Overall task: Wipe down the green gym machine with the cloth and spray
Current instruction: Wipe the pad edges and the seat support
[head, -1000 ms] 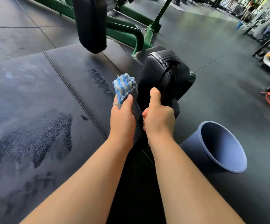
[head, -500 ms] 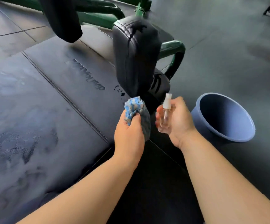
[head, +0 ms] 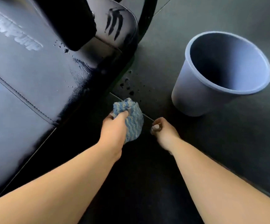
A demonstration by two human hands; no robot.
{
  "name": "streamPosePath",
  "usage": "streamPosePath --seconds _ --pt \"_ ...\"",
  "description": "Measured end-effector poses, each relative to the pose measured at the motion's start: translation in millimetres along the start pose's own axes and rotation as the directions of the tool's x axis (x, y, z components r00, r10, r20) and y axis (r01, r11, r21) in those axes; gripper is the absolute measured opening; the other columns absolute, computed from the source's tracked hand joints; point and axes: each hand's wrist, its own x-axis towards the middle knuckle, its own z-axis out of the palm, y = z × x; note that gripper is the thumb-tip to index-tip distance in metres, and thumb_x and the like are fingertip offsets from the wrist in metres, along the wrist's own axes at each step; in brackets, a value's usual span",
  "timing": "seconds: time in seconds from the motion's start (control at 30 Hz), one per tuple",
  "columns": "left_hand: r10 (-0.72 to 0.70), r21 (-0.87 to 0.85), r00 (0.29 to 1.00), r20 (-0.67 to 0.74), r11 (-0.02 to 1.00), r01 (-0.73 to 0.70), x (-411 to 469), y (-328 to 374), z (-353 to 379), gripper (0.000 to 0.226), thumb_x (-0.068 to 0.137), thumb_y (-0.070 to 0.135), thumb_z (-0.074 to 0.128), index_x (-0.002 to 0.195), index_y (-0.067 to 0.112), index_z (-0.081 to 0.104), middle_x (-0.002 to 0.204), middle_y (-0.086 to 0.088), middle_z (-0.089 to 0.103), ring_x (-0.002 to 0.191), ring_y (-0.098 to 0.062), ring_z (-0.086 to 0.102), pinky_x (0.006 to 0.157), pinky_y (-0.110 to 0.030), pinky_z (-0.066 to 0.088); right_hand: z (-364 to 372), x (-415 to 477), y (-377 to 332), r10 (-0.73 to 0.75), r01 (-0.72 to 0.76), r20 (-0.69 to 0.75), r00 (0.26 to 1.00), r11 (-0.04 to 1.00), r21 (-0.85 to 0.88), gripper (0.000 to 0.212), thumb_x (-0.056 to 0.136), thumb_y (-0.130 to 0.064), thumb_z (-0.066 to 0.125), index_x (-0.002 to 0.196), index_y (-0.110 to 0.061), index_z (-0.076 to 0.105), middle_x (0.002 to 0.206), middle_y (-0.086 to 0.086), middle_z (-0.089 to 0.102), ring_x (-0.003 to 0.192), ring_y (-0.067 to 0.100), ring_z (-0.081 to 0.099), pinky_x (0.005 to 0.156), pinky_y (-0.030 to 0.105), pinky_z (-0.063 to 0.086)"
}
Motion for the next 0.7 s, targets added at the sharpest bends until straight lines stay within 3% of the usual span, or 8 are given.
streamPosePath --seconds 0.1,0.27,0.33,0.4,0.47,0.53,0.6,0.7 --pt "-0.001 0.011 0.999 -0.036 1.000 0.002 5 -5 -1 0.040 0.090 0.027 0.063 0.127 0.019 0.050 0.109 -0.003 0.064 0.097 -0.023 0.064 0.088 -0.040 0.053 11 7 11 -0.027 0.027 -0.008 1.000 0.999 0.018 0.023 0.093 -0.022 0.061 0.111 -0.032 0.051 0.105 -0.004 0.060 0.086 0.011 0.056 0.076 0.031 0.049" --pt "0.101 0.043 0.994 -0.036 0.994 -0.099 0 -3 0 0.021 0.090 0.024 0.062 0.109 0.025 0.054 0.100 0.003 0.063 0.098 -0.020 0.063 0.087 -0.039 0.053 -1 -11 7 -0.009 0.009 -0.038 0.999 1.000 0.021 0.072 0.090 -0.011 0.062 0.145 -0.042 0.028 0.138 0.002 0.049 0.114 0.023 0.056 0.090 0.040 0.053" --pt "0.216 0.063 0.976 -0.019 0.975 -0.215 -9 8 -1 0.009 0.091 0.020 0.059 0.096 0.028 0.059 0.095 0.006 0.065 0.093 -0.015 0.064 0.082 -0.036 0.054 -14 -31 -5 -0.051 0.086 -0.274 0.960 0.989 0.117 0.057 0.091 -0.008 0.058 0.137 -0.037 0.041 0.137 -0.001 0.050 0.120 0.020 0.054 0.087 0.034 0.051" --pt "0.343 0.038 0.939 0.005 0.939 -0.343 -20 26 -1 0.013 0.093 0.018 0.054 0.091 0.029 0.061 0.090 0.007 0.067 0.089 -0.012 0.065 0.077 -0.033 0.053 -32 -53 -30 -0.121 0.260 -0.500 0.857 0.941 0.218 0.017 0.094 -0.017 0.056 0.106 -0.029 0.058 0.106 -0.006 0.064 0.100 0.013 0.061 0.073 0.023 0.047" --pt "0.432 -0.047 0.902 0.016 0.901 -0.431 -34 46 -2 0.013 0.095 0.016 0.050 0.089 0.024 0.058 0.085 0.005 0.065 0.082 -0.012 0.064 0.071 -0.032 0.052 -45 -76 -68 -0.199 0.401 -0.438 0.877 0.806 0.436 0.014 0.096 -0.030 0.055 0.089 -0.023 0.064 0.083 -0.007 0.067 0.079 0.009 0.063 0.066 0.026 0.049" --pt "0.487 -0.203 0.872 0.044 0.859 -0.469 -46 76 -6 0.014 0.097 0.016 0.045 0.093 0.018 0.058 0.085 -0.001 0.066 0.082 -0.018 0.064 0.071 -0.036 0.053 -51 -99 -113 -0.377 0.395 -0.177 0.909 0.646 0.653 0.018 0.094 -0.034 0.058 0.101 -0.020 0.066 0.091 -0.004 0.070 0.082 0.012 0.066 0.075 0.037 0.057" --pt "0.524 -0.292 0.847 0.088 0.827 -0.481 -52 106 -15 0.023 0.098 0.023 0.043 0.095 0.015 0.065 0.090 -0.007 0.071 0.089 -0.026 0.068 0.075 -0.040 0.055 -48 -114 -151 -0.517 0.332 -0.004 0.856 0.543 0.772 0.026 0.092 -0.021 0.063 0.118 -0.020 0.060 0.105 0.003 0.071 0.094 0.018 0.069 0.081 0.039 0.059" --pt "0.695 -0.211 0.719 -0.009 0.702 -0.680 -56 133 -37 0.034 0.084 0.046 0.051 0.082 0.019 0.072 0.094 -0.010 0.072 0.095 -0.029 0.066 0.086 -0.046 0.053 -36 -124 -191 -0.585 0.440 -0.154 0.796 0.386 0.811 0.026 0.090 0.000 0.061 0.112 -0.014 0.063 0.101 0.011 0.071 0.092 0.023 0.069 0.080 0.039 0.057"
